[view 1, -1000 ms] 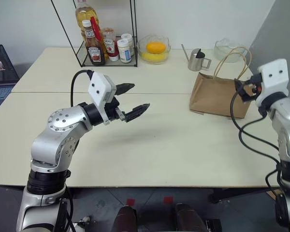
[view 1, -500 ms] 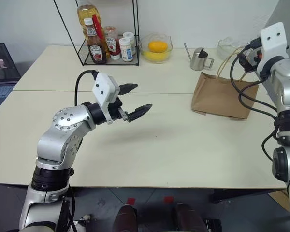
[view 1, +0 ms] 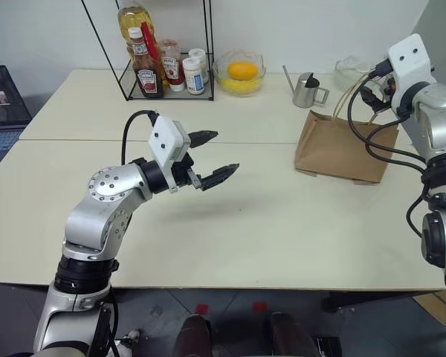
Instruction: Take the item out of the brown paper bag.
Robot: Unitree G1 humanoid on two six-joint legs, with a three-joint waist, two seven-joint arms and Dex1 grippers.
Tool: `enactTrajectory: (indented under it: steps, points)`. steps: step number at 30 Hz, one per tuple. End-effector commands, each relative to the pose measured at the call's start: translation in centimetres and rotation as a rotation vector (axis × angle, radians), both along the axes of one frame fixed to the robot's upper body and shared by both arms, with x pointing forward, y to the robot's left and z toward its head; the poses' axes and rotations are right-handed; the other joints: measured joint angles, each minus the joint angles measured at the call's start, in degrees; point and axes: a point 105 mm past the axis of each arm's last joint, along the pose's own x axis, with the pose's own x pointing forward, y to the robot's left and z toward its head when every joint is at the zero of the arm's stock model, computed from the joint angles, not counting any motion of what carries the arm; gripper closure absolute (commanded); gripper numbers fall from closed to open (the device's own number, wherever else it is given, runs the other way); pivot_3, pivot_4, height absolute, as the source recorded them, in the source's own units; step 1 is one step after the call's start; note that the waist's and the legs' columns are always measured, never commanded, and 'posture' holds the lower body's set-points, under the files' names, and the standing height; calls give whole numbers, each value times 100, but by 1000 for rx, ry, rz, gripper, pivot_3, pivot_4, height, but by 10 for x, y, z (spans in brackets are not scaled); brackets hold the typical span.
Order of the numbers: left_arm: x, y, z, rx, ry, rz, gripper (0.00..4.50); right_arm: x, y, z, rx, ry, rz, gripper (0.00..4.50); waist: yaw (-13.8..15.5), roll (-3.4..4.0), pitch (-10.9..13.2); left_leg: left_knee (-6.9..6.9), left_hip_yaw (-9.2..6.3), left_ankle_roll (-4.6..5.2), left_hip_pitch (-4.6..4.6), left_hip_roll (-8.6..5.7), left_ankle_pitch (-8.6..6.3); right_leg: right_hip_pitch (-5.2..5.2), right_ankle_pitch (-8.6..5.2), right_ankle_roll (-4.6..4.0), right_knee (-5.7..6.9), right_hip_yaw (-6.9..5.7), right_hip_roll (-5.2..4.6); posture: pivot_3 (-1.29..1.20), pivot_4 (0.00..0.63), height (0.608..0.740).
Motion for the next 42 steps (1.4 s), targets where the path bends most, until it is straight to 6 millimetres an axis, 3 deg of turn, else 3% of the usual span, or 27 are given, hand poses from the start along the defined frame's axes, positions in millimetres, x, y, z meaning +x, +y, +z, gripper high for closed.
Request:
enactTrajectory:
  steps: [1, 19, 22, 32, 33, 42]
  points:
    - [-3, -2, 6, 3, -42, -16, 0, -9, -10, 18, 36, -32, 4, 145, 2, 0, 0, 0, 0, 0, 0, 0, 0, 0, 0, 0, 0, 0, 0, 0, 150, 740]
    - [-2, -6, 13, 3, -61, -21, 0, -9, -20, 6, 366, 79, 47, 145, 1, 11, 11, 1, 2, 1, 1, -1, 0, 1, 0, 0, 0, 0, -1, 0, 150, 740]
    - [-3, -7, 14, 5, -64, -21, 0, -9, -21, 6, 402, 80, 56, 686, 1, 11, 11, 1, 3, 1, 0, -1, 0, 1, 0, 0, 0, 0, -1, 0, 150, 740]
    - [0, -4, 14, 16, -65, -15, 0, -12, -11, 14, 440, 69, 120, 4304, 1, 12, 12, 1, 3, 0, 0, -1, 0, 1, 0, 0, 0, 0, -1, 0, 150, 740]
    - [0, -3, 14, 18, -65, -12, 0, -12, -9, 15, 438, 67, 127, 4478, 1, 13, 12, 1, 3, 0, 0, -1, 0, 1, 0, 0, 0, 0, -1, 0, 150, 740]
    - [1, 3, 12, 22, -64, 11, 0, -13, 12, 26, 351, 34, 204, 4478, 0, 18, 15, 1, 3, 0, 0, -1, 0, 0, 0, 0, 0, 0, -1, 0, 150, 740]
